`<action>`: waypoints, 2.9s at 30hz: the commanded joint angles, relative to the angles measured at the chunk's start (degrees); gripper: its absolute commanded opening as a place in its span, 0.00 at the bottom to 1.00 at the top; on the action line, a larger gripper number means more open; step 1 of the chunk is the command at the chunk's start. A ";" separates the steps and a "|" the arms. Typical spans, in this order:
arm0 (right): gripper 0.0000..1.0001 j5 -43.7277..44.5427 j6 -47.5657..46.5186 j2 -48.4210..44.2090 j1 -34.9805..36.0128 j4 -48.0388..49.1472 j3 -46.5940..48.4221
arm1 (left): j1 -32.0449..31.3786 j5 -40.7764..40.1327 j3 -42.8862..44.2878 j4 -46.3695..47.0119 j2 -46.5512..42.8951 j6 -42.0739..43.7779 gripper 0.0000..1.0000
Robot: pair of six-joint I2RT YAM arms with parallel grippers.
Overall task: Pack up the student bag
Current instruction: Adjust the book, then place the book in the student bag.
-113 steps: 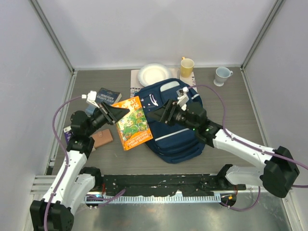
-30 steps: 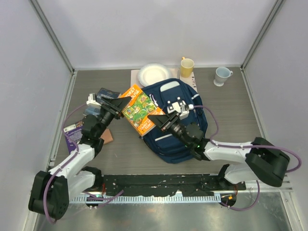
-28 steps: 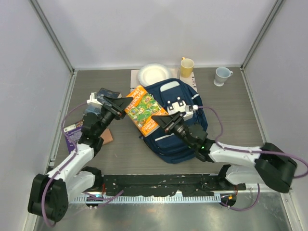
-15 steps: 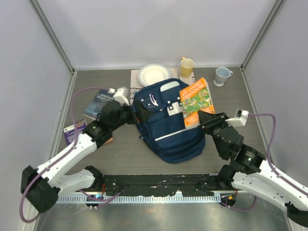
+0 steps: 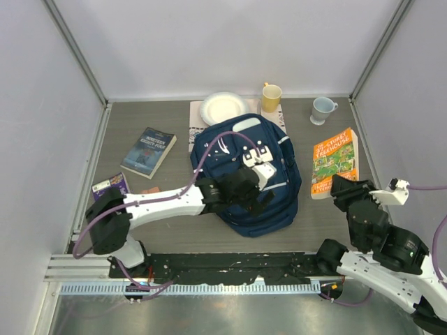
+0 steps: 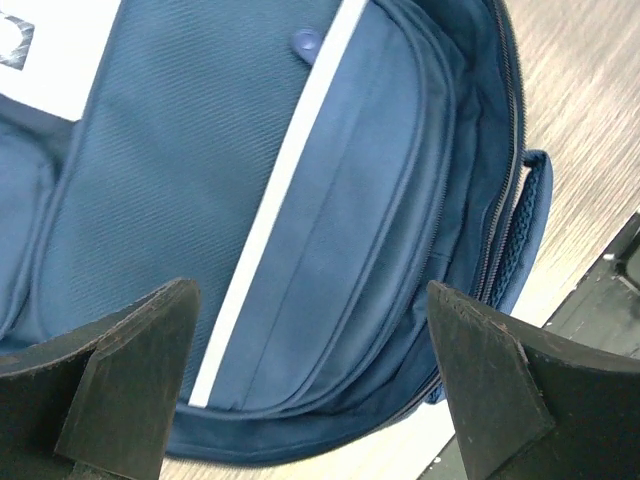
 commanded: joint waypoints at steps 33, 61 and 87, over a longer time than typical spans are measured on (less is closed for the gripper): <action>0.01 -1.05 11.53 -5.63 0.09 -9.46 -0.69 | -3.40 -12.66 9.18 3.36 9.28 6.32 0.00; 0.01 -15.21 11.09 -11.69 0.09 -4.01 -4.99 | 1.69 -20.15 22.36 -7.27 1.45 -4.03 0.00; 0.01 -32.34 15.76 -9.50 0.27 12.76 -14.64 | 6.71 -12.50 24.74 -5.43 -1.72 -9.14 0.00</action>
